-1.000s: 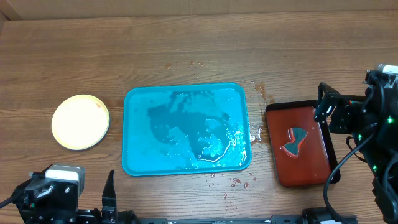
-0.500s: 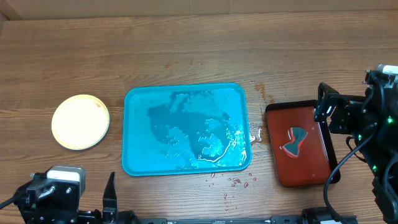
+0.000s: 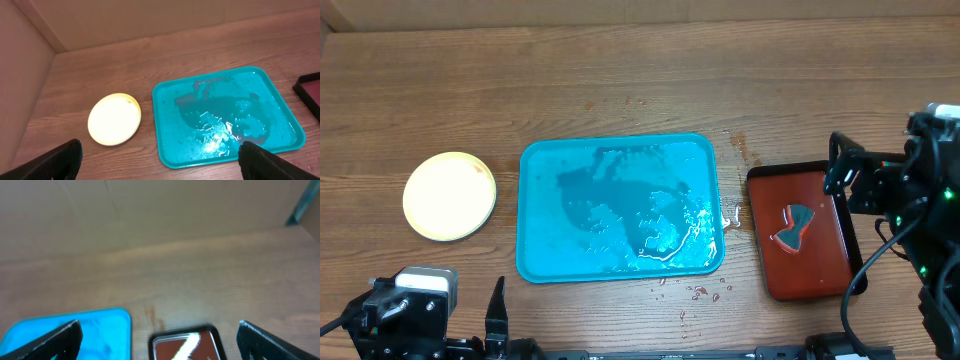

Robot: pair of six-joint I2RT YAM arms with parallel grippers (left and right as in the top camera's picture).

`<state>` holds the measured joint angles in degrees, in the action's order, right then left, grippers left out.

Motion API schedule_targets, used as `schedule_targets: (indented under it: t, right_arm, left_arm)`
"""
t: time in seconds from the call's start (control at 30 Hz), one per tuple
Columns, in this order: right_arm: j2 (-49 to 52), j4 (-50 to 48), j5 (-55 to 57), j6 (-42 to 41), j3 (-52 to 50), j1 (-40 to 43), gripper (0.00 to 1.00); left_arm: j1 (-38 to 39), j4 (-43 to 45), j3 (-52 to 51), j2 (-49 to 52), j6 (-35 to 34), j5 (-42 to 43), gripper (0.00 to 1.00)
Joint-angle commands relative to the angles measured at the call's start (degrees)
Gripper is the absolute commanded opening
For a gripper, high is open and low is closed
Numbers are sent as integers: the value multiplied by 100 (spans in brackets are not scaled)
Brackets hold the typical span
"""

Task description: Clean dirty plates on tray and stack at the side

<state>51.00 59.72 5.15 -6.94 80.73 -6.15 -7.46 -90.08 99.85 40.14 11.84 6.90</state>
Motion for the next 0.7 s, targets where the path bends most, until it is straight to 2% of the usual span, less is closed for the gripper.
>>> schedule_targets:
  t: [0.0, 0.2, 0.4, 0.47, 0.67]
  right_arm:
    - [-531, -457, -101, -490, -278, -22, 100]
    - [-1705, -1519, -142, -942, -1609, -22, 100]
    - [-3058, -3311, -212, -1759, -3724, 109, 100]
    - [-3534, -4183, -293, -2031, -4612, 142, 100]
    - [-4312, -5880, -291, -2343, -6339, 142, 100]
  left_arm:
    - [42, 4, 28, -26, 83, 44, 100]
    - [42, 7, 28, -26, 83, 44, 100]
    - [42, 4, 28, -26, 83, 44, 100]
    - [42, 4, 28, -26, 83, 44, 100]
    - [42, 4, 28, -26, 83, 44, 100]
